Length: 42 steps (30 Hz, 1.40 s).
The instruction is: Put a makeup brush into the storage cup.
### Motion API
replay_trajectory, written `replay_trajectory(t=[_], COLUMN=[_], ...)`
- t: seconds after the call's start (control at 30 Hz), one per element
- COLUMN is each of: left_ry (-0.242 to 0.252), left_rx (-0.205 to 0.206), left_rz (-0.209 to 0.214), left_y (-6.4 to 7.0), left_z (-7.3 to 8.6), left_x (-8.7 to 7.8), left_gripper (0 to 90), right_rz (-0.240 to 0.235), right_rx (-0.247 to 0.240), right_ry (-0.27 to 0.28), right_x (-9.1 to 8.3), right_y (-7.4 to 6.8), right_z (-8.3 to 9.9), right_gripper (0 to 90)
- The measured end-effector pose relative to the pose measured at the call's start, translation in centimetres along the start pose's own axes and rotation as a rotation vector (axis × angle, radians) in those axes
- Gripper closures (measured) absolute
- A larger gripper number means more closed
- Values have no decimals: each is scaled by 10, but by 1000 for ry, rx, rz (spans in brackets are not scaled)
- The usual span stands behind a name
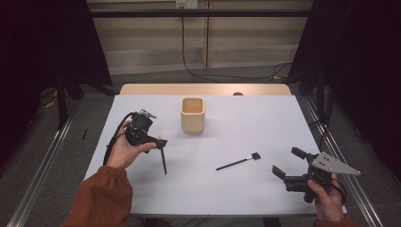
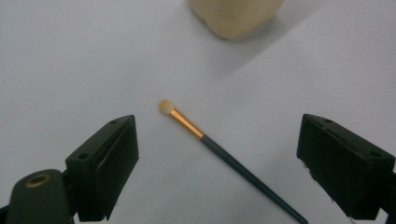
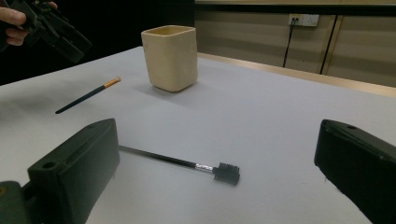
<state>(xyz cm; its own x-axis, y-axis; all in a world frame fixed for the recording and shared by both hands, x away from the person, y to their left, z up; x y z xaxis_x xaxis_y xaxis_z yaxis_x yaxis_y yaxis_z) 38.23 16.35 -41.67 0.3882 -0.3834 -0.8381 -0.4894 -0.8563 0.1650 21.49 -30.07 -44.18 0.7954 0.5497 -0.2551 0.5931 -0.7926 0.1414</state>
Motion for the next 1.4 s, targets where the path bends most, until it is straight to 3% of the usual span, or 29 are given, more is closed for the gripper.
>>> replay_trajectory(t=[0.13,0.2,0.3,0.37,0.4,0.6,0.7,0.87,1.07,1.23,1.4], left_ry=[-39,-61,-157,-169,-184,-220,-266,-286,-298,-303,-312], left_rx=[-4,-22,-79,-101,-98,-105,-103,-107,-104,-152,-175], left_rz=[2,-12,-29,-21,-48,-63,-67,-68,-84,-96,-91], left_y=[0,-1,-5,-5,-2,4,2,2,6,5,6], left_z=[0,0,-1,-2,-2,-5,-5,-5,-6,-7,-6], left_x=[5,8,14,15,16,18,25,29,32,38,39], left_gripper=[149,141,164,173,173,181,181,192,294,427,496], right_rz=[1,-5,-5,-5,-8,-12,-12,-14,-10,-13,-14], right_rx=[1,0,1,2,2,6,1,1,3,0,0], right_ry=[-6,-5,-7,-6,-7,-5,-7,-9,-8,-8,-10], right_x=[1,1,1,1,1,1,1,1,1,1,1], right_y=[0,-1,-1,-1,-1,-2,-1,-1,-1,-1,-1], right_z=[1,0,0,0,0,0,0,0,0,0,0], right_gripper=[0,0,0,0,0,0,0,0,0,0,0])
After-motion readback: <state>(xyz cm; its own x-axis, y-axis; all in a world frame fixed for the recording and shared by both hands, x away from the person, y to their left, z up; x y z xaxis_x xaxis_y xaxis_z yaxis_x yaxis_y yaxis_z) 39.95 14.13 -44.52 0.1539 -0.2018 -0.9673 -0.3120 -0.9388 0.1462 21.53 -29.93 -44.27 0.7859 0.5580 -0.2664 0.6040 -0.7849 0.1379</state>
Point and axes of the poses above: each handheld gripper's, and its own axes: x roughly forward along the jaws, z roughly out of its underside, y roughly to its right, the point moved 2 cm from there along x, roughly forward along the jaws, and after that the axes turned 13 degrees about -x, right-handed, at the moved point
